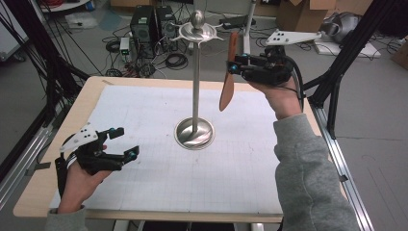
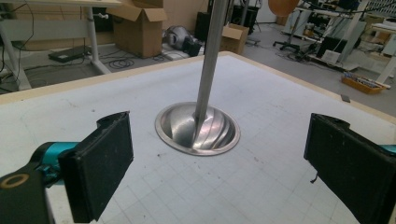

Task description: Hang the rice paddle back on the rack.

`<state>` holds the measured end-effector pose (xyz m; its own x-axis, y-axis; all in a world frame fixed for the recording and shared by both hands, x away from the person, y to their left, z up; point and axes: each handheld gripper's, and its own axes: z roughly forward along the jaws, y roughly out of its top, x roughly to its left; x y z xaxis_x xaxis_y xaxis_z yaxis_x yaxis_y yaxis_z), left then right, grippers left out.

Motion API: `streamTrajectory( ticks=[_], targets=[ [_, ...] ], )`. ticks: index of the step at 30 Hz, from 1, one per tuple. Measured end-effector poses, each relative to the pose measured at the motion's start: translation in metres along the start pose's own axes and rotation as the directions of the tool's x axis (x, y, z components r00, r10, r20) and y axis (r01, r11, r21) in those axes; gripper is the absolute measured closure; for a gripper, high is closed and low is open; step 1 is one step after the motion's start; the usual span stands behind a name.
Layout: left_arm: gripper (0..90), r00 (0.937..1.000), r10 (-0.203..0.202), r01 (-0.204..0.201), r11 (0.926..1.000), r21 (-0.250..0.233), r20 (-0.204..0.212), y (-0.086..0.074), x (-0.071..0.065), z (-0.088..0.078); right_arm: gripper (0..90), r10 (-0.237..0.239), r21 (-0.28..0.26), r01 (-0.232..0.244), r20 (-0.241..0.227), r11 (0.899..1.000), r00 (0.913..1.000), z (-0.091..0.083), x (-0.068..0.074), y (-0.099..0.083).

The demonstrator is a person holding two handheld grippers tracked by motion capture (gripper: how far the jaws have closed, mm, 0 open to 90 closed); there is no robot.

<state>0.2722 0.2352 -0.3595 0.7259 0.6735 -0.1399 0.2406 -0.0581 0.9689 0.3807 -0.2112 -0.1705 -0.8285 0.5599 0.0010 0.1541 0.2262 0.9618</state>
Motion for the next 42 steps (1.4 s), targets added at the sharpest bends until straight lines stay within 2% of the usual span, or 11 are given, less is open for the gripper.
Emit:
streamTrajectory(
  ticks=[8,13,42],
  targets=[
    [8.4,1.0000,0.002,-0.002,1.0000,-0.001,-0.005,0.000,0.001,-0.003,64.8,-0.011,-0.004,0.011,-0.003,1.000,0.9999,0.008,0.002,0.005],
    [8.4,1.0000,0.000,0.000,1.0000,0.000,-0.009,-0.001,0.002,-0.005,64.8,-0.005,0.004,0.005,0.007,1.000,1.0000,0.010,0.001,0.005],
    [8.4,0.9998,-0.003,0.003,1.0000,-0.007,-0.021,-0.001,0.003,-0.010,64.8,0.004,0.020,-0.004,-0.013,1.000,0.9999,0.028,-0.001,0.000]
  ],
)
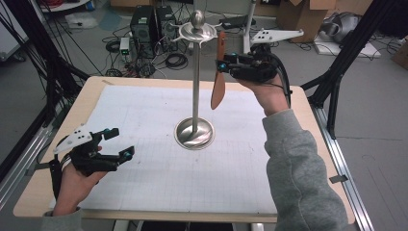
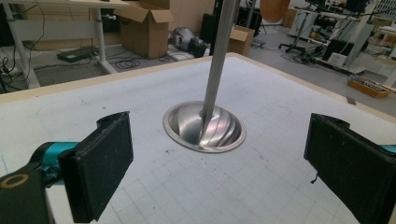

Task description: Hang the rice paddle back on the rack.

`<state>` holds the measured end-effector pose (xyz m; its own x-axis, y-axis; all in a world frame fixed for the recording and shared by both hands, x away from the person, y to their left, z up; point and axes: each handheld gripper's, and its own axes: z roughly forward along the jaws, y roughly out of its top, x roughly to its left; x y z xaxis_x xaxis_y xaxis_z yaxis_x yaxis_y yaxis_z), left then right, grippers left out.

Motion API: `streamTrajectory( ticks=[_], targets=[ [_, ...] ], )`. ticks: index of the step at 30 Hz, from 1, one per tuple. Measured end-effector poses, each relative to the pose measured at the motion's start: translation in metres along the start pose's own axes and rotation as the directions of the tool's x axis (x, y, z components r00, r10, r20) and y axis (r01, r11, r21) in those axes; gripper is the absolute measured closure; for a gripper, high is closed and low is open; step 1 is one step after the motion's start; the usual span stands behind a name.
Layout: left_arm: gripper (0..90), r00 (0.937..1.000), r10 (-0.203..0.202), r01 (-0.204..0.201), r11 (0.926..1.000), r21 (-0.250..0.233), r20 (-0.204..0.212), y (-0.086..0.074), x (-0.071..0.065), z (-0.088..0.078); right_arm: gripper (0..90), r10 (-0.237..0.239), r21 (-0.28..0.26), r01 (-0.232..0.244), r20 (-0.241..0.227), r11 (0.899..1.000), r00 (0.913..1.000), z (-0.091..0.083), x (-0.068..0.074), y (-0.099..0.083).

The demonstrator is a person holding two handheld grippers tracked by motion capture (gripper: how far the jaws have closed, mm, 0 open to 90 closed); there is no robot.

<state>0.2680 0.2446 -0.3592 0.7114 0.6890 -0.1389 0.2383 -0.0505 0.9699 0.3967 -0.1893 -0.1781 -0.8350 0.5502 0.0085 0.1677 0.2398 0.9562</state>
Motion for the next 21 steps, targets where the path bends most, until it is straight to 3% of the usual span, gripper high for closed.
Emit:
streamTrajectory(
  ticks=[11,14,21],
  targets=[
    [8.4,1.0000,-0.002,0.002,1.0000,0.004,-0.001,-0.001,0.000,0.001,63.6,-0.003,-0.005,0.004,0.005,1.000,1.0000,0.002,0.001,-0.002],
    [8.4,1.0000,0.002,-0.002,1.0000,0.006,0.000,0.000,0.001,0.002,57.8,0.002,-0.027,-0.002,0.008,1.000,1.0000,0.000,0.001,-0.004],
    [8.4,1.0000,-0.001,0.001,1.0000,0.006,0.002,0.000,0.001,0.004,41.4,0.028,-0.010,-0.027,0.030,1.000,0.9992,-0.002,0.002,-0.017]
  ],
)
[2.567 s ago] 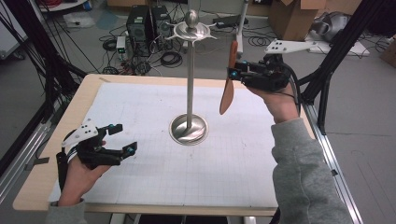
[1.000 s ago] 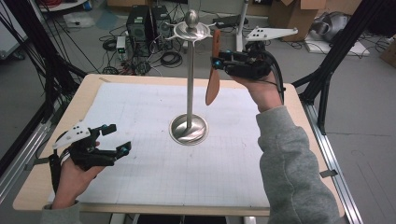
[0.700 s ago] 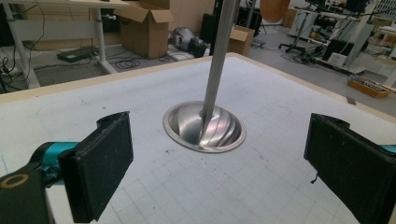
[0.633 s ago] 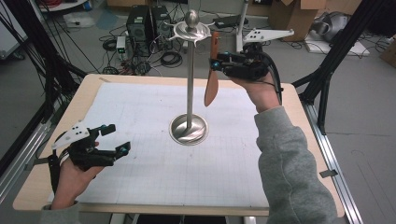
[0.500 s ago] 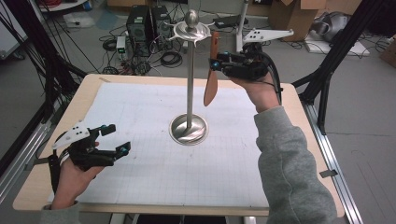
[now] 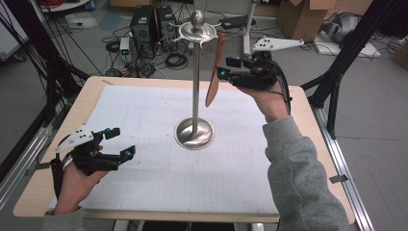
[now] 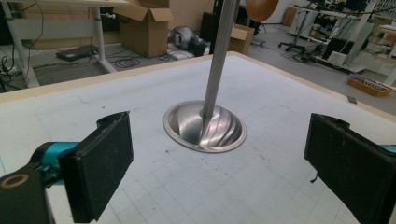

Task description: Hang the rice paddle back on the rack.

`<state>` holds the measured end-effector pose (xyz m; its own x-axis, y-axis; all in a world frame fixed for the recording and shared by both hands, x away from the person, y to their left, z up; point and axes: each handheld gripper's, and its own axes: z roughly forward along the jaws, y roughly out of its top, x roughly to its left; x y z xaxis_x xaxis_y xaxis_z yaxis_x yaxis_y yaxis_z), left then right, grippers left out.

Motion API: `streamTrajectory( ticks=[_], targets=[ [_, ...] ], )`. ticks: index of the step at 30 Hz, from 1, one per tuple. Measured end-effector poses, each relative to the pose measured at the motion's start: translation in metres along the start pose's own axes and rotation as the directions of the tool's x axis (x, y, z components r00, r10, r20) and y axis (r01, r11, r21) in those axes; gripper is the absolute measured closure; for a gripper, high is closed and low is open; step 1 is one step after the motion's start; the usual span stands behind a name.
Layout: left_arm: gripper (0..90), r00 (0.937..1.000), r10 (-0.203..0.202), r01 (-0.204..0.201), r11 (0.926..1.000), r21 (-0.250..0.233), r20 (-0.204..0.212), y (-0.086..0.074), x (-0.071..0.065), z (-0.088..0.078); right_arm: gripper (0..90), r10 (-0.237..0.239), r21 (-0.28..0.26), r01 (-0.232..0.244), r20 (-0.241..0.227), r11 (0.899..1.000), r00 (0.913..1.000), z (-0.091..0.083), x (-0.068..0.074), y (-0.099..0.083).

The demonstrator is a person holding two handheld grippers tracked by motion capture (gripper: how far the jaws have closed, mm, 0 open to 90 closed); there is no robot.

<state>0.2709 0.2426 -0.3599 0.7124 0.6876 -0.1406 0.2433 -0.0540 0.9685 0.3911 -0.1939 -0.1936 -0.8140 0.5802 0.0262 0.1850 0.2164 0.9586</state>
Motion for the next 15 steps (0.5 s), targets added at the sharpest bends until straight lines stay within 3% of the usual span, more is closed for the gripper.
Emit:
streamTrajectory(
  ticks=[5,9,15],
  targets=[
    [8.4,1.0000,-0.001,0.001,1.0000,-0.005,0.000,0.001,0.001,0.000,26.2,-0.010,0.023,0.010,0.020,1.000,0.9997,-0.001,0.004,-0.014],
    [8.4,1.0000,-0.005,0.005,0.9999,-0.016,0.000,0.003,0.001,0.001,19.6,-0.005,0.046,0.004,0.035,0.999,0.9994,-0.001,0.006,-0.023],
    [8.4,1.0000,-0.003,0.003,0.9998,-0.017,0.009,0.004,0.002,0.004,17.9,0.008,0.049,-0.010,0.034,0.999,0.9994,-0.005,0.009,-0.041]
  ],
)
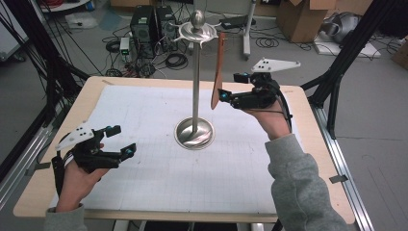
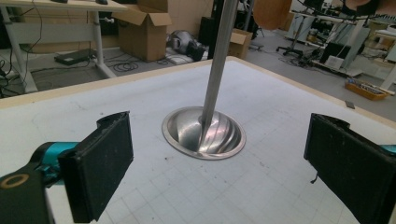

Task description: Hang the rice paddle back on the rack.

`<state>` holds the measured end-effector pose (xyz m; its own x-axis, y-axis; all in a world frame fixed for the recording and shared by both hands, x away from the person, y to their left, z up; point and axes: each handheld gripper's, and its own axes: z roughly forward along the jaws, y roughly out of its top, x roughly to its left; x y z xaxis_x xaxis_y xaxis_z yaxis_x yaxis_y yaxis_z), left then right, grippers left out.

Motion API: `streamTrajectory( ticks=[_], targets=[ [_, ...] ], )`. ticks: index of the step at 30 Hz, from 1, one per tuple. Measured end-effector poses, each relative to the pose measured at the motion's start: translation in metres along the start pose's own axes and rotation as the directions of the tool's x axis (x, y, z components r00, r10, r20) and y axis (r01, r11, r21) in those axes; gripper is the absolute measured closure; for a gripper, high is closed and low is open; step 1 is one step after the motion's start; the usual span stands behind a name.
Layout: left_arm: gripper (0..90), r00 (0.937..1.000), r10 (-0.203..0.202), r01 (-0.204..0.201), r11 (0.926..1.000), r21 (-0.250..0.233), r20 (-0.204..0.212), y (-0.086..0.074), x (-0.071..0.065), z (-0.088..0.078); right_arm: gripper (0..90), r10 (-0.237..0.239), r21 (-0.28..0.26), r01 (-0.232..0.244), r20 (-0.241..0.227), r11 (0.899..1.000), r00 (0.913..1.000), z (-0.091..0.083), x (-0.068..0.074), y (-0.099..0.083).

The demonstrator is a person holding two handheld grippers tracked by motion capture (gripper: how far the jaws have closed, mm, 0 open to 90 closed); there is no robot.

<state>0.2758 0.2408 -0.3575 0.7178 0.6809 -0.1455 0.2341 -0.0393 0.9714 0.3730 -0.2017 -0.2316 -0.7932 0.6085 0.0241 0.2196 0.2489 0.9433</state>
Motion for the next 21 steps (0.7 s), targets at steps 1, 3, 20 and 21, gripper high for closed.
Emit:
streamTrajectory(
  ticks=[1,3,20,21],
  targets=[
    [8.4,1.0000,-0.002,0.002,1.0000,-0.001,0.001,0.000,0.000,0.001,17.8,0.001,-0.003,-0.002,-0.005,1.000,1.0000,-0.001,0.000,-0.003],
    [8.4,1.0000,-0.002,0.002,1.0000,-0.002,0.002,0.000,0.001,0.002,16.8,0.003,0.002,-0.003,-0.006,1.000,1.0000,-0.002,0.001,-0.009],
    [8.3,0.9999,0.003,-0.003,0.9997,-0.024,-0.011,-0.001,0.002,0.006,14.2,0.050,-0.012,-0.050,0.004,0.999,0.9987,-0.020,0.002,-0.063],
    [8.3,0.9999,0.003,-0.004,0.9997,-0.024,-0.012,-0.001,0.002,0.006,14.2,0.052,-0.011,-0.052,0.010,0.999,0.9986,-0.024,0.002,-0.068]
  ],
)
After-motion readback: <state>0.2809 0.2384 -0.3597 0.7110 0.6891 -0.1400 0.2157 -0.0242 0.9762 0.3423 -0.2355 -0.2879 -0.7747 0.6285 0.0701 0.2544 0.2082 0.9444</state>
